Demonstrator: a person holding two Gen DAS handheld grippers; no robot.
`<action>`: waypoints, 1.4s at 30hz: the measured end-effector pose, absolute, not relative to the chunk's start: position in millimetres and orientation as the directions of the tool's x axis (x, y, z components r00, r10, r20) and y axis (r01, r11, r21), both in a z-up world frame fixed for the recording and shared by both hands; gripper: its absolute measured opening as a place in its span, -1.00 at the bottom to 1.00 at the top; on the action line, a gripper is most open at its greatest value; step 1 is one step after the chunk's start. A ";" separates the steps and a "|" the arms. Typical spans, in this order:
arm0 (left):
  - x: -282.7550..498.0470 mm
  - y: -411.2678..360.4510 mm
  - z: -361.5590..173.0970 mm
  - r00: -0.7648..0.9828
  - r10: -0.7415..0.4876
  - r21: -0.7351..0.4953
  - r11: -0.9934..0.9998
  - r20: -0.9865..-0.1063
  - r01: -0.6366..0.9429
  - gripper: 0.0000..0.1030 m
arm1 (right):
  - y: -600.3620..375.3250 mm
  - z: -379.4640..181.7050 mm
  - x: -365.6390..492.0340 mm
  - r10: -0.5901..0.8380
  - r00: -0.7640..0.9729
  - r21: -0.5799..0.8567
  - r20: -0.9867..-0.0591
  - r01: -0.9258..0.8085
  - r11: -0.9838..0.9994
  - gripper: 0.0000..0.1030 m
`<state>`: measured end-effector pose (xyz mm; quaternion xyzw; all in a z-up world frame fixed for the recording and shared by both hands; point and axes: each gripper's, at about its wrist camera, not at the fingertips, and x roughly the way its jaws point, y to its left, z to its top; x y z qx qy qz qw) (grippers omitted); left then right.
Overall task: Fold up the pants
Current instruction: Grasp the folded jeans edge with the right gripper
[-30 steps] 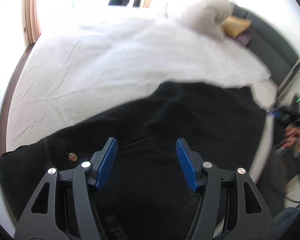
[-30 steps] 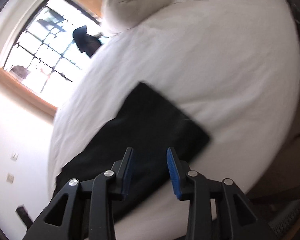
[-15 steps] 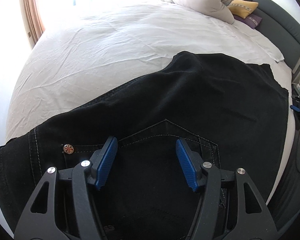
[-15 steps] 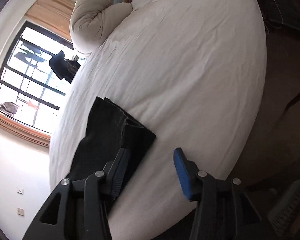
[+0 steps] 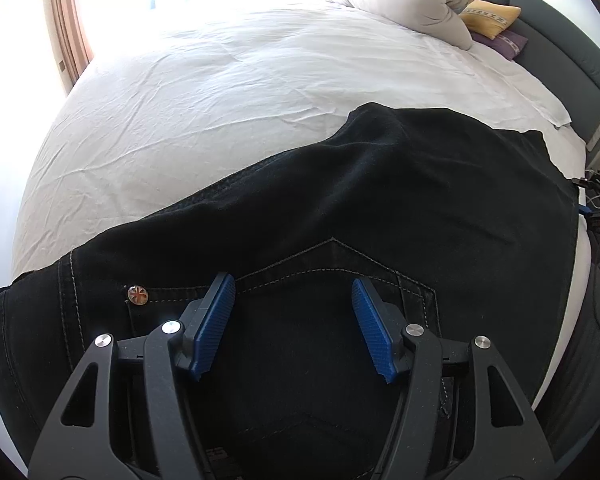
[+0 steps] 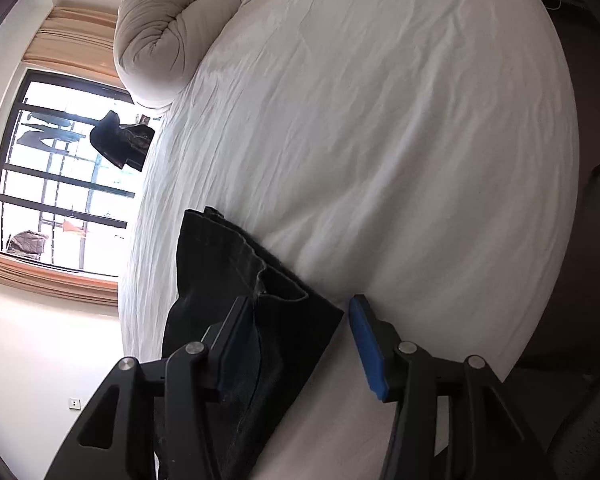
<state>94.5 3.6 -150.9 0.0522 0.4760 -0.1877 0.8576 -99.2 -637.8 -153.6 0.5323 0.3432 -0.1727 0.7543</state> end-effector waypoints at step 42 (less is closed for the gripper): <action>113.3 -111.4 -133.6 0.307 -0.395 -0.210 0.844 -0.866 0.494 0.17 | -631.2 -186.7 -104.4 0.185 0.821 0.842 -0.540 0.530 0.103 -0.63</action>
